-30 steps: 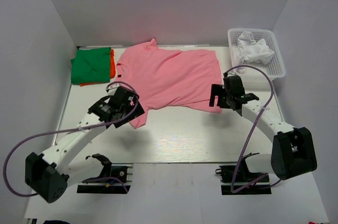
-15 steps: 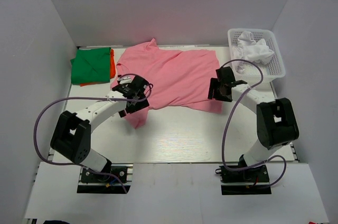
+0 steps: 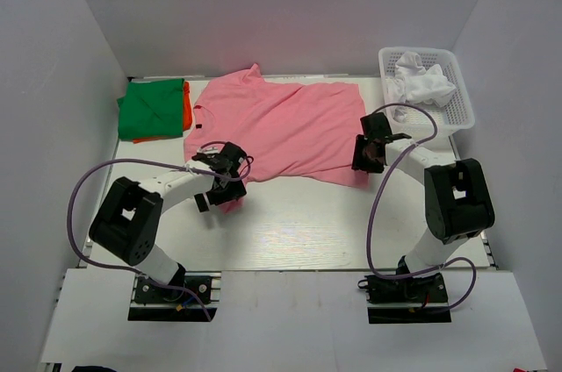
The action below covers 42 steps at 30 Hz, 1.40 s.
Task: Fold and stack the t-shirts
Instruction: Flatten out the tshirt
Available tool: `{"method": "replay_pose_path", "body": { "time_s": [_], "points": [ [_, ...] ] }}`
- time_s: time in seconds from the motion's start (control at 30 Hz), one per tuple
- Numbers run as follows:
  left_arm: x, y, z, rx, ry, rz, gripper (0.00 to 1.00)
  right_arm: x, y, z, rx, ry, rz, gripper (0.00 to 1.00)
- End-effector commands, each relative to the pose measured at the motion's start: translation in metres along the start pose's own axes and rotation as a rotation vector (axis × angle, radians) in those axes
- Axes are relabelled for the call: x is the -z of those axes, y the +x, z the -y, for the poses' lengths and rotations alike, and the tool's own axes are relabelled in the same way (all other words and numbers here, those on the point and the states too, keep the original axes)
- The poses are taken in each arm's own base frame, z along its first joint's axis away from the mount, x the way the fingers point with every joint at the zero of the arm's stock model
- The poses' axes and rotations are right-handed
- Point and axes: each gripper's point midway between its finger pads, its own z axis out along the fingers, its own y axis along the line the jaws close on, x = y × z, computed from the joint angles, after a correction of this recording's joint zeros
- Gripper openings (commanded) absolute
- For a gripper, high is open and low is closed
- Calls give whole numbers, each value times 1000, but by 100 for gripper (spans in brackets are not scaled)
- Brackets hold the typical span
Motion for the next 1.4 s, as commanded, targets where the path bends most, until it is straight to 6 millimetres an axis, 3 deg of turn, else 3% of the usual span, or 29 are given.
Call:
{"method": "replay_pose_path", "body": {
  "time_s": [0.0,0.1,0.13,0.2,0.3,0.63,0.8,1.0,1.2,1.23,1.37],
  "points": [
    [-4,4,1,12,8,-10,100,6,-2,-3,-11,-29,9,48],
    [-6,7,-2,17,0,-16,100,3,1,-4,-12,-34,-4,46],
    [-6,7,-2,17,0,-16,100,4,0,-6,-11,-44,-2,37],
    [-7,11,-3,14,-1,-29,100,7,-1,-11,2,-85,6,33],
    [-9,11,-2,14,-2,-29,100,10,-4,-7,-6,-63,25,47],
    [-17,24,-13,1,-51,-67,100,12,-9,21,-66,-29,68,51],
    [-22,31,-20,-19,-97,-102,100,8,-2,-2,-46,-182,25,53],
    [-23,32,-20,-27,-114,-115,100,3,8,-4,-60,-217,-18,53],
    [-21,30,-19,-24,-106,-109,100,11,10,-12,-62,-280,-18,42],
    [-19,29,-18,-20,-98,-103,100,12,11,-13,-62,-286,-20,35],
    [-18,30,-20,-11,-98,-102,100,12,10,-13,-67,-291,-15,26]
  ]
}}
